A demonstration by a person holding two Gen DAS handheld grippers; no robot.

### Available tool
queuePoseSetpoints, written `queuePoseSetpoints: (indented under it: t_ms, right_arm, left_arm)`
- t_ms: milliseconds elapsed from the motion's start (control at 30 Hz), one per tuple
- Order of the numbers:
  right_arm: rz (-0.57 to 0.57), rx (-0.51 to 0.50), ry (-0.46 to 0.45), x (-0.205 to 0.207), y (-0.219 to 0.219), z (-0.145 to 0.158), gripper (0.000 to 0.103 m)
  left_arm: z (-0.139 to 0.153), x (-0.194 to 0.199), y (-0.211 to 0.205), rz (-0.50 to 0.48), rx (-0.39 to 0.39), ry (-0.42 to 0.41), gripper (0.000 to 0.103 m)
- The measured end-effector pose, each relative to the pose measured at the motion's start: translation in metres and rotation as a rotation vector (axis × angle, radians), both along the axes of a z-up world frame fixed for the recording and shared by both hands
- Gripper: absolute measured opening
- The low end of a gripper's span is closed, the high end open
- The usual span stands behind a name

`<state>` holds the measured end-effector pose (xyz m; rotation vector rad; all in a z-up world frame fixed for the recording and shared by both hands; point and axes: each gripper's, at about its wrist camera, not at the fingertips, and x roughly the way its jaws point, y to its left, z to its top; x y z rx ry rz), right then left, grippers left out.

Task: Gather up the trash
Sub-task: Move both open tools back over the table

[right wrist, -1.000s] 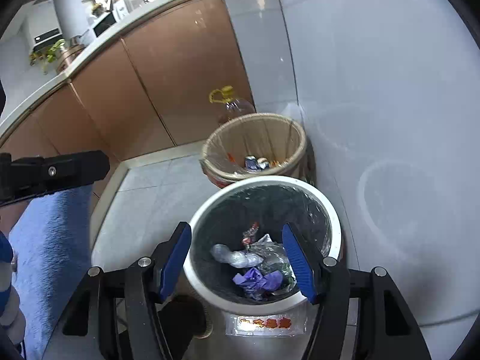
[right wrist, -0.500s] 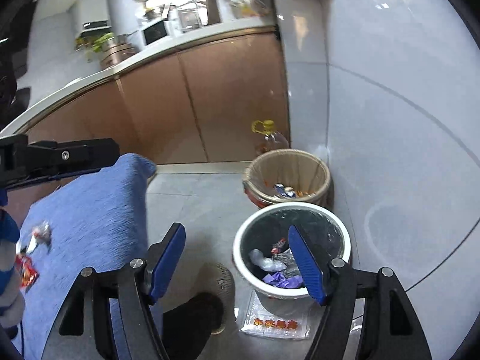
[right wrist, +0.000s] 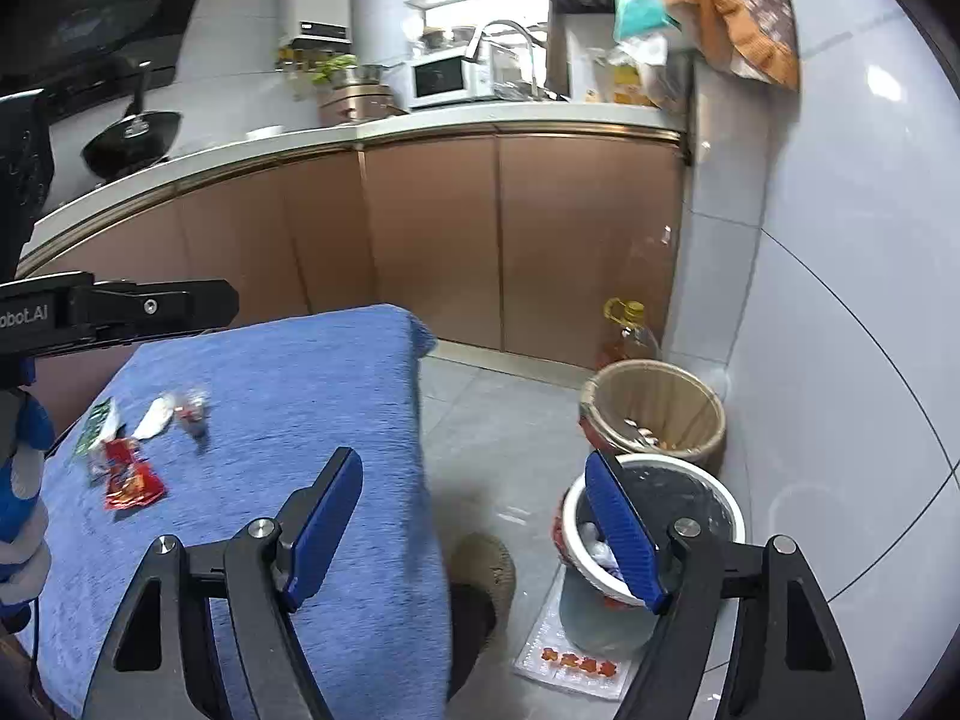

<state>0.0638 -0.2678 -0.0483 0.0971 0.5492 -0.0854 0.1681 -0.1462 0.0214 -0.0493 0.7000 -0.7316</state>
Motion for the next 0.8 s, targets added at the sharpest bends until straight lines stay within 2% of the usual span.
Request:
queuePoseSetpoints:
  t_ms: [467,800]
  right_arm:
    - [0.089,-0.021,-0.043,-0.018,0.036,0.017,0.076]
    - [0.187,-0.022,-0.084,-0.021,0.065,0.041,0.076]
  left_arm:
    - [0.004,-0.026,0.039,0.043,-0.029,-0.017,0.05]
    - [0.003,-0.036,0.115,0.178,-0.053,-0.036,0.05]
